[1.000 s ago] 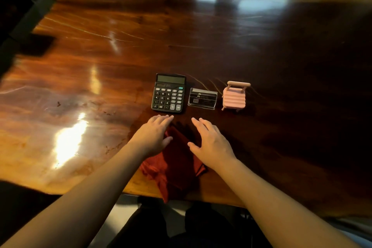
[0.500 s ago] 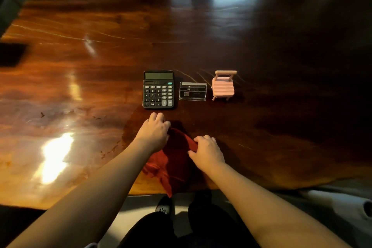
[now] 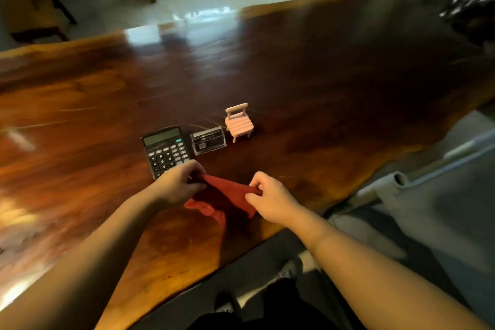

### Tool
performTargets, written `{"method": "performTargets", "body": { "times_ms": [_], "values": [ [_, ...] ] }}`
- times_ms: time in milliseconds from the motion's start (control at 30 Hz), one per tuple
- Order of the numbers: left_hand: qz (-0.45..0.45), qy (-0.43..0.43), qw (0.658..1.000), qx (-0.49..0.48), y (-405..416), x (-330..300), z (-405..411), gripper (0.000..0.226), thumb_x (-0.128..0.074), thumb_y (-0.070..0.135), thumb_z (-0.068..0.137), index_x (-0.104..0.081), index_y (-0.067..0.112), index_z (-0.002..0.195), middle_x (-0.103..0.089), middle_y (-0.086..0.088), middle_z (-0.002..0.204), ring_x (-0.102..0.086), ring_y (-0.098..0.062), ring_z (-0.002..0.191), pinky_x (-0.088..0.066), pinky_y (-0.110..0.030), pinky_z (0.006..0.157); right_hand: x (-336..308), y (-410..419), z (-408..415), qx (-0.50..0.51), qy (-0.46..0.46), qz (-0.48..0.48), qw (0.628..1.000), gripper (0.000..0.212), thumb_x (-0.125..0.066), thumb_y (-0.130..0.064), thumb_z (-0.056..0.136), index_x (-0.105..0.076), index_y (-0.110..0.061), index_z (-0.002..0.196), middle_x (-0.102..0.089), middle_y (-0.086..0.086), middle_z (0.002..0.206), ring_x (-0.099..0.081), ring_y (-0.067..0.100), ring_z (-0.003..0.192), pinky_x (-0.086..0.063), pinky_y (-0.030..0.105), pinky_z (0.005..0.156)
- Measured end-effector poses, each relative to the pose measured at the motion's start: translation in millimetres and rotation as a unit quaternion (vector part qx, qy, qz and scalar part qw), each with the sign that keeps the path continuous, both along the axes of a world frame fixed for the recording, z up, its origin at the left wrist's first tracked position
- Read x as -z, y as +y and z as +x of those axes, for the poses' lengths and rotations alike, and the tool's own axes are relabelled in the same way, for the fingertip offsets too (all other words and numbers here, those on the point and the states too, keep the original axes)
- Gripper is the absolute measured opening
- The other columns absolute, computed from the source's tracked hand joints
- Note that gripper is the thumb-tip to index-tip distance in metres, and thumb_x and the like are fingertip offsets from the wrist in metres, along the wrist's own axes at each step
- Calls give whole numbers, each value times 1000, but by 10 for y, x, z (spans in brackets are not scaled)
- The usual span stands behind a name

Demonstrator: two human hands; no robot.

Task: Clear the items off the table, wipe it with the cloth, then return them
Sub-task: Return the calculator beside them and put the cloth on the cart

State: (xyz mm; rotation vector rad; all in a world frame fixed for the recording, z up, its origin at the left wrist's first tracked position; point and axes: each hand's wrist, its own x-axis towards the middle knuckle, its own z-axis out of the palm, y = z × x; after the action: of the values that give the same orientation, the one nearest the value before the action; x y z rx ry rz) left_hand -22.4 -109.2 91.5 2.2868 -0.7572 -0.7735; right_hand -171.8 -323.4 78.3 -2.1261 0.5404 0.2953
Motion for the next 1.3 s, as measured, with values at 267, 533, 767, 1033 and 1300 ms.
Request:
{"method": "performTargets", "body": {
  "times_ms": [267,533,767,1033,1300],
  "values": [
    [-174,182,968,-10,-686,-737,-232,16,-64,19,96,-69,23,110,-76,-4,100,-74,-12,91,-62,-27,77,-759,-545,-616,136,-123,25,983,8,-66,-34,87,-59,-37,87,-71,-7,89,-69,7,82,-60,38,73],
    [-251,296,919,68,-1891,-1147,-892,19,-66,23,92,-73,20,109,-74,-15,111,-72,-32,103,-60,-38,79,-1379,-1221,-1706,265,-200,66,941,9,-67,-21,95,-62,-27,92,-71,10,97,-68,21,84,-57,39,73],
    [-218,281,916,184,-3069,-1414,-1822,24,-63,30,91,-71,21,111,-73,-15,110,-72,-33,99,-61,-40,78,-1614,-1880,-2894,370,-235,83,895,2,-64,-14,97,-63,-14,99,-67,7,91,-63,11,75,-52,23,64],
    [-161,298,910,238,-4110,-1385,-2804,21,-58,29,98,-70,23,114,-75,-7,108,-72,-26,101,-59,-33,74,-1489,-2513,-3967,472,-265,161,825,16,-66,-9,96,-63,-23,89,-63,0,81,-64,12,70,-53,31,67],
    [-66,311,913,256,-4633,-1183,-3219,24,-51,19,103,-64,8,120,-70,-18,115,-67,-32,107,-57,-43,86,-1115,-2797,-4206,568,-196,235,764,17,-61,-8,96,-56,-22,89,-57,-4,72,-52,10,56,-39,28,57]
  ]
}}
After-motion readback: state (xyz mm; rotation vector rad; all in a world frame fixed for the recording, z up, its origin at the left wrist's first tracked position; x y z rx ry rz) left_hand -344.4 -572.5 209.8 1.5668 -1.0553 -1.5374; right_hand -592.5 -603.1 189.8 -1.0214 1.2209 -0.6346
